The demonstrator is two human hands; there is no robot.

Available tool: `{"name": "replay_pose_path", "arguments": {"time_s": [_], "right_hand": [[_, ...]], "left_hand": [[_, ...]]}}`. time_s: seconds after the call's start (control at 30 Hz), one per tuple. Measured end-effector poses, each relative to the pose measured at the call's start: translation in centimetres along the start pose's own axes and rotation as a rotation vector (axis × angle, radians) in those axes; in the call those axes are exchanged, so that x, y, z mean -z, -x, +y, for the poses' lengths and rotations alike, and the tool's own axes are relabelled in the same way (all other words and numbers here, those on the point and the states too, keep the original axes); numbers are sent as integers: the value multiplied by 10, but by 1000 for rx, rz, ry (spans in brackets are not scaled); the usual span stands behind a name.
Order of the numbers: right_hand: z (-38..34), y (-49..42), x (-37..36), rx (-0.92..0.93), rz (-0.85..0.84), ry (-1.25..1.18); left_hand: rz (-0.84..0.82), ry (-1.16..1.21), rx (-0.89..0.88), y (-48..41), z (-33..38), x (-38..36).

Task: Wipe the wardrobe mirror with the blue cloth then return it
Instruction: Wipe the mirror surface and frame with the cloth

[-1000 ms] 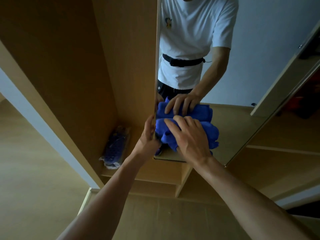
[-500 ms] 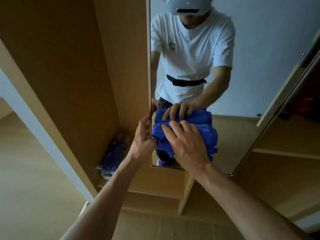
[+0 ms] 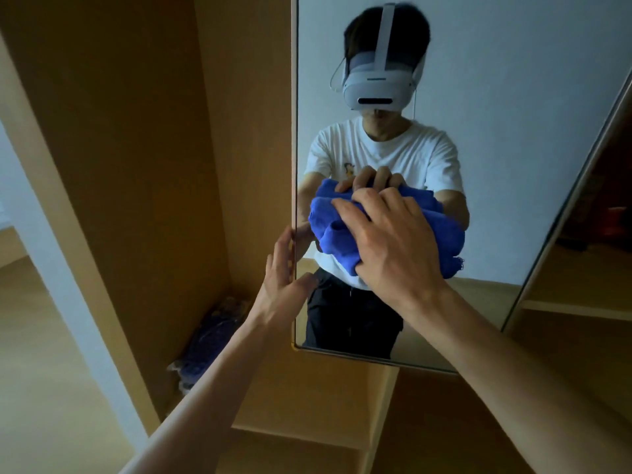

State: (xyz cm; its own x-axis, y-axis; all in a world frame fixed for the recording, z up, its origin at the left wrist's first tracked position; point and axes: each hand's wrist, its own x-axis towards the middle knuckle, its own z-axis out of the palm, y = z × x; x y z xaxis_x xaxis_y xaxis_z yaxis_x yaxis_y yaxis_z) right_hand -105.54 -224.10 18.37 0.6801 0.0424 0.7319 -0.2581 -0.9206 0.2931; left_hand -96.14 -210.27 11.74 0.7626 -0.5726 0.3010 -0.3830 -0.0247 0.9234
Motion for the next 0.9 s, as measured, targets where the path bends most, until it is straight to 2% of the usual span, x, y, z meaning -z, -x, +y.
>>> {"name": "replay_pose_path", "arguments": {"time_s": [0.2, 0.53, 0.9], "right_hand": [[-6, 3, -14, 11, 12, 101], [-23, 28, -47, 93, 2, 114], [-19, 37, -48, 134, 134, 192]], "left_hand": [[38, 34, -78, -3, -23, -6], [87, 97, -192, -20, -61, -12], [47, 13, -250, -14, -57, -11]]}}
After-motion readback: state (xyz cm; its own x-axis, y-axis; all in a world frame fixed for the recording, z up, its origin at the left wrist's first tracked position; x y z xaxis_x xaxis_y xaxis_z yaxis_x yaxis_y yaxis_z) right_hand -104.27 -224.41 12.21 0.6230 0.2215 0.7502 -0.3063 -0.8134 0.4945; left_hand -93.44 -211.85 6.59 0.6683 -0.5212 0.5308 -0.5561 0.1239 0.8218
